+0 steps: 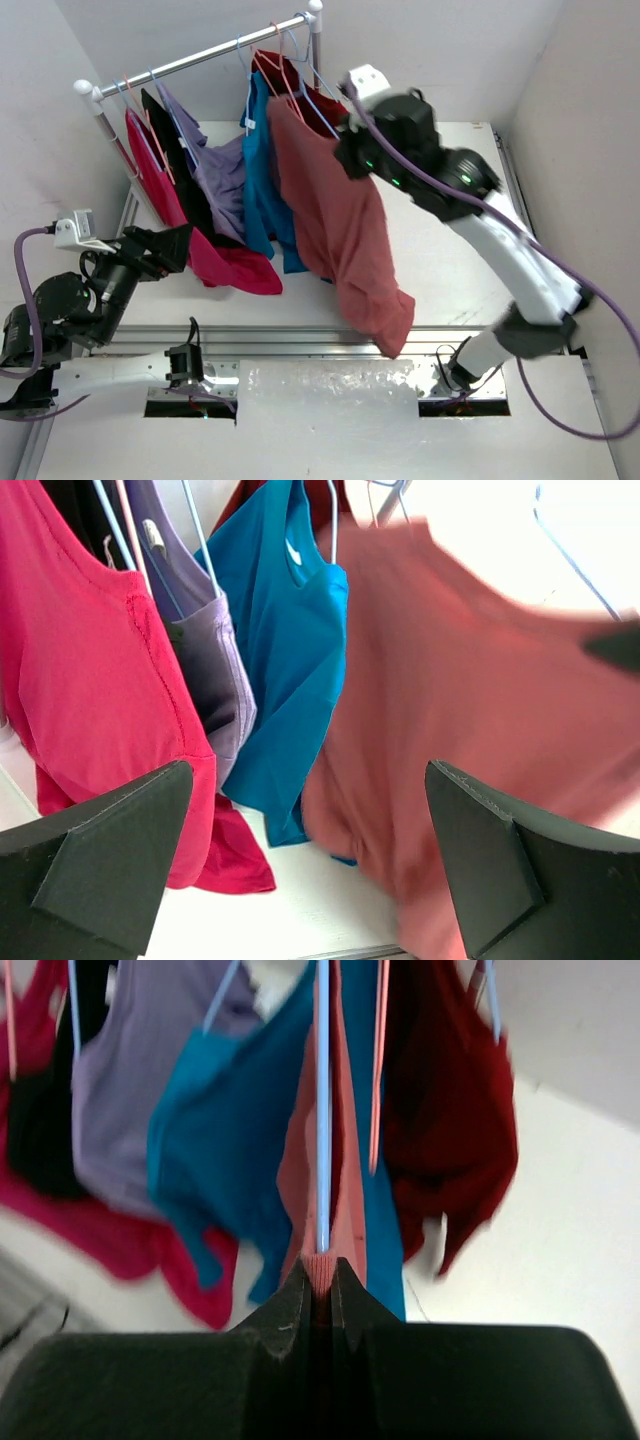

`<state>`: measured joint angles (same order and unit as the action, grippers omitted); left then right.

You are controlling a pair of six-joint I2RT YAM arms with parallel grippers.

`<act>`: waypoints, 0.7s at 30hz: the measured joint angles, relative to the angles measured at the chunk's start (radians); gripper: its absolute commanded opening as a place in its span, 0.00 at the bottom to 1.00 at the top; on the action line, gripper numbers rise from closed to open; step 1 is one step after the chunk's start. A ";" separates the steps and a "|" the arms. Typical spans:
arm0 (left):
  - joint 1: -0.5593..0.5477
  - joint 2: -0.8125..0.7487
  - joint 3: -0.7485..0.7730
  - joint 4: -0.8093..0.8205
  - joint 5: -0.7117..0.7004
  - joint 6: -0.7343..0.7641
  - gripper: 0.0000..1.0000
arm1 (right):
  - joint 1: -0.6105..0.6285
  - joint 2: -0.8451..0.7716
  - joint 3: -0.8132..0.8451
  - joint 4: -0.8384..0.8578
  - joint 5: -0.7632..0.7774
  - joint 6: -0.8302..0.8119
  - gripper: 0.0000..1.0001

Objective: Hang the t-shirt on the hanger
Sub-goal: Place the hanger at the clothesline.

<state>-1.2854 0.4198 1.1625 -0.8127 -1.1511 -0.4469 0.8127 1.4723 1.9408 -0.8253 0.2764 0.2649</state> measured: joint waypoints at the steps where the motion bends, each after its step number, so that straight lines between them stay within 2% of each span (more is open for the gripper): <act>1: 0.002 0.001 -0.002 0.000 -0.002 -0.003 1.00 | -0.001 0.064 0.067 0.016 0.017 -0.009 0.00; 4: 0.011 0.004 -0.010 -0.001 -0.006 -0.013 1.00 | -0.001 0.240 0.273 0.045 0.045 -0.027 0.00; 6: 0.024 0.005 -0.019 -0.002 -0.009 -0.018 1.00 | -0.002 0.325 0.350 0.097 0.038 -0.028 0.00; 13: 0.044 -0.011 -0.038 0.001 -0.008 -0.024 1.00 | -0.006 0.371 0.222 0.303 0.000 -0.013 0.00; 21: 0.045 -0.041 -0.046 0.001 -0.008 -0.019 1.00 | -0.008 0.403 0.204 0.422 -0.247 0.088 0.00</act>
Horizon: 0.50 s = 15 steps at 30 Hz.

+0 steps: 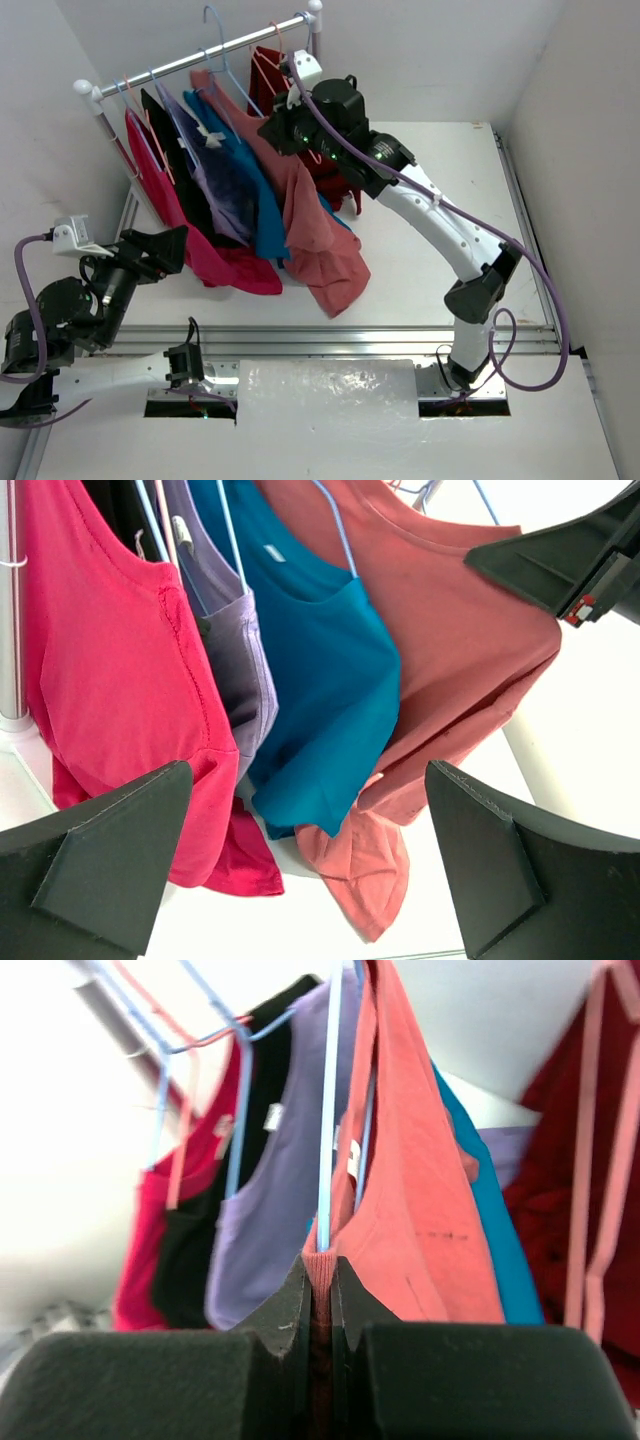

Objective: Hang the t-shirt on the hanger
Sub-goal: Place the hanger at the clothesline.

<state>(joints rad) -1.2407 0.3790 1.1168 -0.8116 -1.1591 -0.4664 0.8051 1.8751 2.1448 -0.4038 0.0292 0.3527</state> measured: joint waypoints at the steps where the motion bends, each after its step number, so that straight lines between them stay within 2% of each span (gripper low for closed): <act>1: 0.000 0.000 -0.001 0.000 0.000 0.002 1.00 | 0.002 -0.004 -0.016 0.020 -0.019 0.017 0.00; 6: 0.001 0.000 -0.006 0.000 0.000 0.006 1.00 | 0.006 -0.034 -0.123 0.080 -0.023 0.068 0.00; 15: 0.009 0.000 -0.021 0.008 0.004 0.016 1.00 | -0.064 -0.043 -0.179 0.127 0.053 0.066 0.00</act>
<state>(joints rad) -1.2320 0.3794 1.0958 -0.8032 -1.1549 -0.4503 0.7414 1.8320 1.9663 -0.2771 0.0818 0.4191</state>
